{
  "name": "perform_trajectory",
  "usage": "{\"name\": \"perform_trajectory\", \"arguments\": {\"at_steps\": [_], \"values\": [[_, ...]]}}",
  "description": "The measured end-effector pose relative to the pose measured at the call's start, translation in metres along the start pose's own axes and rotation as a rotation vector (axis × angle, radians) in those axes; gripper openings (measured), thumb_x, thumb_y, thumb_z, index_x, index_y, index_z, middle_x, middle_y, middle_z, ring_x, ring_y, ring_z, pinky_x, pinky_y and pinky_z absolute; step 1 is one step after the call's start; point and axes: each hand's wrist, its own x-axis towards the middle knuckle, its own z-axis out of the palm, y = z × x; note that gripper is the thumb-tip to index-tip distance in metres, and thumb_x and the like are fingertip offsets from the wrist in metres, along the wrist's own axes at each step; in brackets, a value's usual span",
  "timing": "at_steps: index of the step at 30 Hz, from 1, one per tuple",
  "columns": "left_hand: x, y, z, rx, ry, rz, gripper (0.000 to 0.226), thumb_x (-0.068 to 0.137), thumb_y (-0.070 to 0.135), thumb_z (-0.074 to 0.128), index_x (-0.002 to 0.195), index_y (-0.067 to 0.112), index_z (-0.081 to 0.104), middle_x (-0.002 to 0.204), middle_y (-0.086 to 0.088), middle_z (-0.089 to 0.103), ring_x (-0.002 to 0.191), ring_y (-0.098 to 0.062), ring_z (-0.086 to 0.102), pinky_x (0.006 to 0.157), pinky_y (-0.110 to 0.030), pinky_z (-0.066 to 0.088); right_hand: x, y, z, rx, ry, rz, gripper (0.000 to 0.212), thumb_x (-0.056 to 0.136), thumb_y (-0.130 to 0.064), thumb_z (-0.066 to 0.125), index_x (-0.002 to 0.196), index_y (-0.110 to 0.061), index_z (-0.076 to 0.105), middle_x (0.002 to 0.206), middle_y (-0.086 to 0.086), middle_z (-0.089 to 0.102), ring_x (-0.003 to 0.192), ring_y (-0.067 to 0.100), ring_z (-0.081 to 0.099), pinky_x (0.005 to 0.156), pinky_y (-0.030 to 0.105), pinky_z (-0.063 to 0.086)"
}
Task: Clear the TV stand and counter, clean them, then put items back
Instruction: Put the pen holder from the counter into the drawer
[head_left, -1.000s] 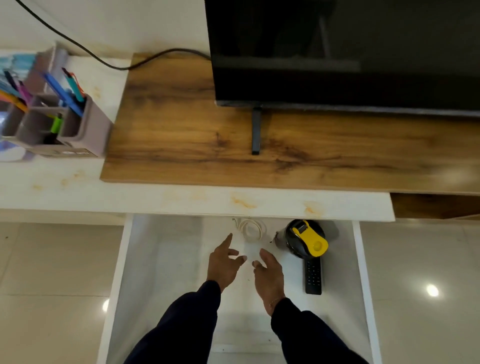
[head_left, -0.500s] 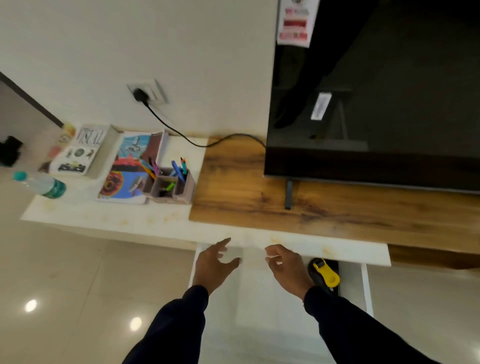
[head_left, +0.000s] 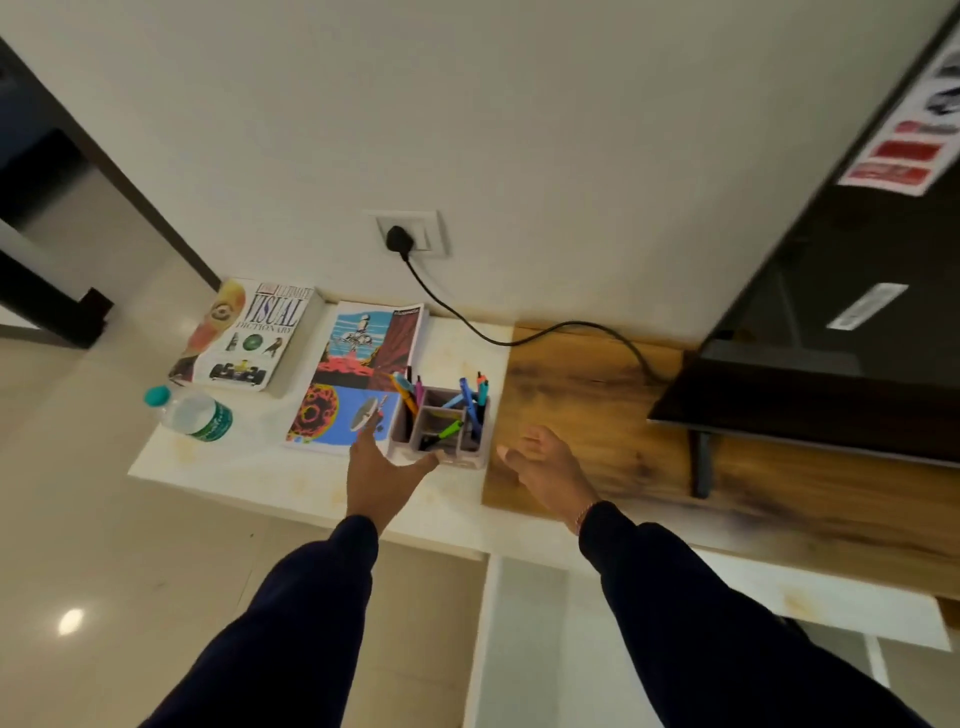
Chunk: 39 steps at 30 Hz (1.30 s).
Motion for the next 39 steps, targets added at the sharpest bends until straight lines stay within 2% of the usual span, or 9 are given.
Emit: {"name": "perform_trajectory", "arguments": {"at_steps": [4, 6, 8, 10, 18, 20, 24, 35, 39], "values": [[0.041, -0.001, -0.013, -0.032, -0.223, -0.085, 0.123, 0.062, 0.061, 0.087, 0.158, 0.021, 0.021, 0.162, -0.001, 0.028, 0.148, -0.024, 0.029, 0.117, -0.045, 0.034, 0.030, -0.025, 0.037, 0.126, 0.006, 0.022, 0.061, 0.095, -0.042, 0.069, 0.145, -0.020, 0.042, 0.137, -0.007, 0.051, 0.128, 0.018, 0.051, 0.101, 0.033, 0.045], [0.049, -0.001, -0.009, -0.088, -0.284, -0.080, 0.091, 0.073, 0.048, 0.086, 0.148, 0.020, 0.041, 0.147, 0.006, 0.049, 0.140, -0.022, 0.041, 0.107, -0.035, 0.042, 0.041, -0.030, 0.052, 0.174, -0.011, 0.017, 0.049, 0.094, -0.044, 0.067, 0.136, -0.021, 0.053, 0.131, -0.005, 0.061, 0.122, 0.020, 0.058, 0.100, 0.036, 0.048], [0.047, 0.000, -0.001, -0.145, -0.294, -0.029, 0.040, 0.081, 0.031, 0.083, 0.114, 0.033, 0.060, 0.106, 0.026, 0.063, 0.116, -0.004, 0.060, 0.081, -0.017, 0.047, 0.042, -0.032, 0.062, 0.198, -0.011, 0.007, 0.036, 0.100, -0.039, 0.061, 0.133, -0.024, 0.059, 0.124, 0.001, 0.065, 0.117, 0.021, 0.060, 0.104, 0.041, 0.047], [0.043, -0.002, 0.000, -0.200, -0.296, 0.023, 0.031, 0.083, 0.026, 0.081, 0.101, 0.040, 0.061, 0.090, 0.033, 0.062, 0.093, 0.018, 0.061, 0.071, -0.007, 0.043, 0.039, -0.032, 0.066, 0.268, 0.013, 0.012, 0.028, 0.103, -0.036, 0.055, 0.127, -0.025, 0.062, 0.122, 0.003, 0.065, 0.116, 0.021, 0.058, 0.108, 0.045, 0.044], [0.001, 0.008, -0.008, -0.232, -0.233, 0.122, 0.040, 0.078, 0.044, 0.083, 0.114, 0.031, 0.070, 0.102, 0.016, 0.075, 0.088, 0.007, 0.065, 0.076, -0.017, 0.047, -0.014, -0.030, 0.044, 0.384, -0.044, -0.014, 0.033, 0.096, -0.044, 0.054, 0.122, -0.026, 0.065, 0.126, 0.015, 0.065, 0.123, 0.032, 0.058, 0.106, 0.045, 0.044], [-0.024, 0.017, -0.007, -0.241, -0.206, 0.135, 0.037, 0.079, 0.042, 0.083, 0.112, 0.031, 0.070, 0.098, 0.017, 0.075, 0.083, 0.009, 0.064, 0.071, -0.013, 0.046, -0.035, -0.024, 0.034, 0.374, -0.038, -0.033, 0.027, 0.099, -0.043, 0.054, 0.120, -0.032, 0.066, 0.122, 0.008, 0.068, 0.120, 0.026, 0.060, 0.105, 0.044, 0.045], [-0.084, 0.022, 0.009, -0.247, -0.183, 0.126, 0.036, 0.078, 0.044, 0.083, 0.111, 0.033, 0.072, 0.098, 0.016, 0.076, 0.093, -0.001, 0.069, 0.086, -0.029, 0.055, -0.084, -0.005, 0.005, 0.320, -0.014, -0.046, 0.016, 0.105, -0.034, 0.051, 0.111, -0.040, 0.064, 0.113, -0.010, 0.068, 0.110, 0.009, 0.060, 0.096, 0.035, 0.044], [-0.244, -0.020, 0.138, -0.186, -0.348, -0.037, 0.049, 0.068, 0.048, 0.089, 0.111, 0.032, 0.071, 0.100, 0.015, 0.076, 0.096, -0.003, 0.070, 0.088, -0.033, 0.057, -0.207, 0.177, -0.083, 0.311, 0.150, 0.136, 0.031, 0.098, -0.025, 0.063, 0.127, -0.034, 0.064, 0.118, -0.015, 0.072, 0.113, 0.007, 0.065, 0.092, 0.029, 0.047], [-0.271, -0.056, 0.193, -0.107, -0.483, -0.124, 0.059, 0.053, 0.062, 0.089, 0.102, 0.032, 0.071, 0.100, 0.010, 0.075, 0.095, -0.009, 0.070, 0.087, -0.037, 0.058, -0.223, 0.254, -0.097, 0.256, 0.228, 0.245, 0.053, 0.080, -0.042, 0.070, 0.131, -0.036, 0.060, 0.121, -0.016, 0.071, 0.112, 0.008, 0.067, 0.096, 0.033, 0.052]]}}
